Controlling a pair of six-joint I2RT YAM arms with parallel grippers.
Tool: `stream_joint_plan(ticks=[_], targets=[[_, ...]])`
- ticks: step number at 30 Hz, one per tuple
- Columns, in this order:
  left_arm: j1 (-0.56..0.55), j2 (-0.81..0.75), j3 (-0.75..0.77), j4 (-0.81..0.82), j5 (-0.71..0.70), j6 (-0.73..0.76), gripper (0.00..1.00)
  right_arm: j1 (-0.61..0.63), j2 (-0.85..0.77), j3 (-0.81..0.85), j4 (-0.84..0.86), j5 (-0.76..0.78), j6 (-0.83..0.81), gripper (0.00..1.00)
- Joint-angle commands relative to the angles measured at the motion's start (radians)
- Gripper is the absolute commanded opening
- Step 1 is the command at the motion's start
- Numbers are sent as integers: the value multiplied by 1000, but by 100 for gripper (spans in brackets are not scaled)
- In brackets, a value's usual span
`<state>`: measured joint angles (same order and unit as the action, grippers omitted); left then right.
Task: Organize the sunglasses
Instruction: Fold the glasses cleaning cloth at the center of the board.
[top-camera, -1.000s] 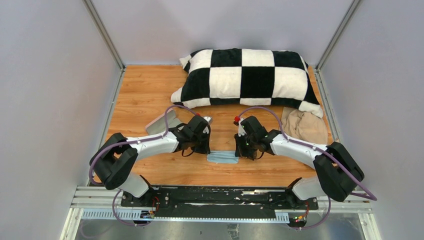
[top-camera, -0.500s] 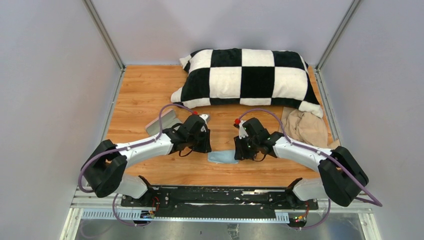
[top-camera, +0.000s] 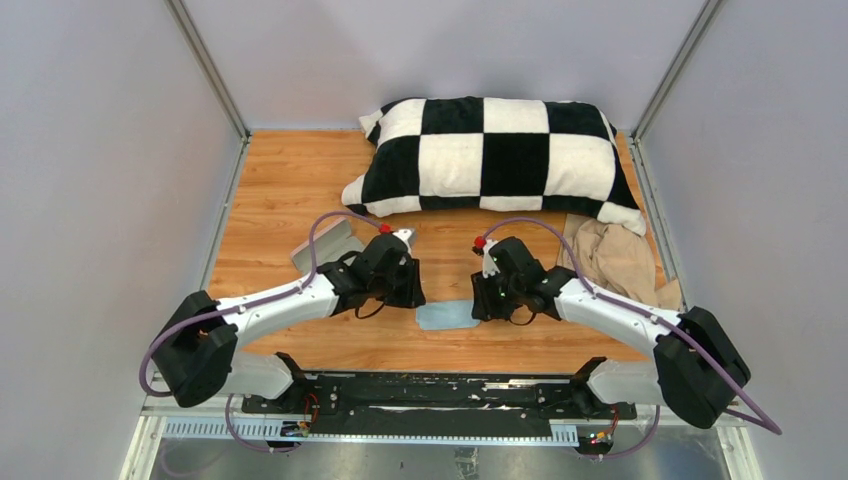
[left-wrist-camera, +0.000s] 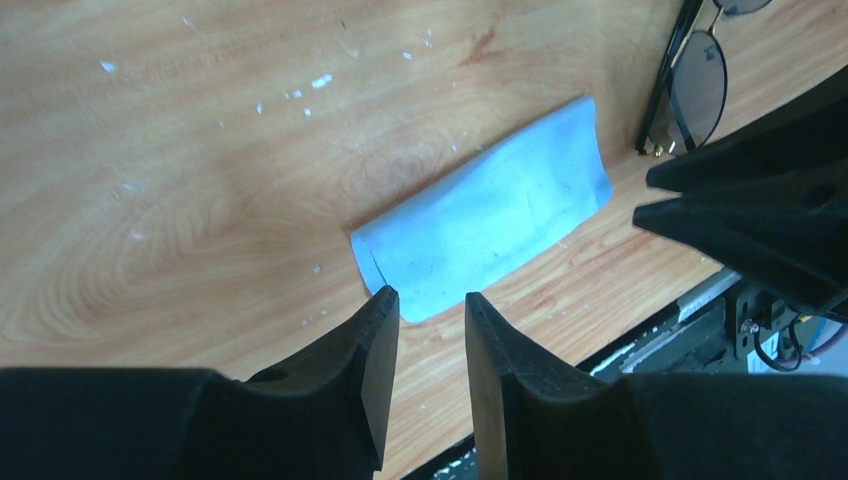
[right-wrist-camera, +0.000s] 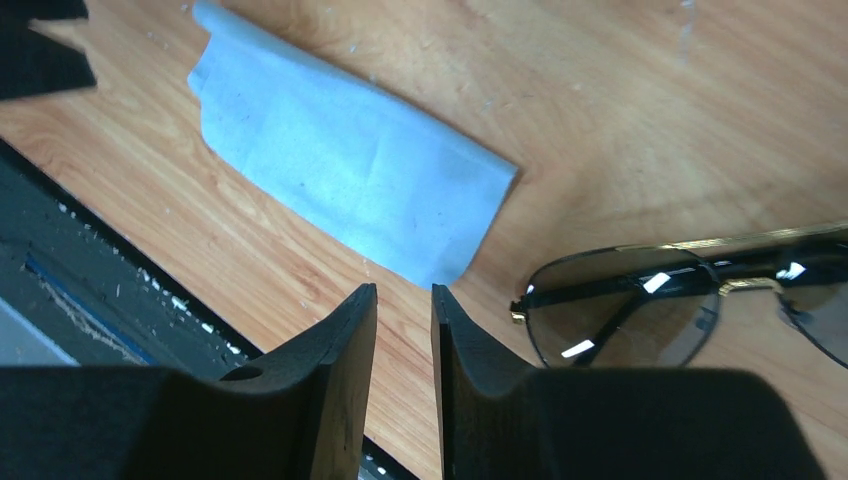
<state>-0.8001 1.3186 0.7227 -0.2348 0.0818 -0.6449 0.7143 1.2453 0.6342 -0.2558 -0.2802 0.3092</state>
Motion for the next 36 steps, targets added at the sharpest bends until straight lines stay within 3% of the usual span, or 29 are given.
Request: stream_joint_plan(ticks=[1,8,14,24,29,36], targets=[[-49,-39,-48,-26,-92,-132,39,-1,-43,-21,-34,146,119,32],[-123,-131,-155,16,-201,-355,41,-11,-58,-102,35,127,290,36],[-148,-144,-192,37,-241,-443,41,-1,-90,-160,58,163,376,36],[-178,-107,-207,56,-248,-497,38,-1,-87,-174,88,183,440,35],[-182,-97,-218,70,-272,-517,42,-1,-65,-187,138,175,504,34],[-184,-44,-218,97,-259,-518,39,-1,-45,-174,158,176,528,25]])
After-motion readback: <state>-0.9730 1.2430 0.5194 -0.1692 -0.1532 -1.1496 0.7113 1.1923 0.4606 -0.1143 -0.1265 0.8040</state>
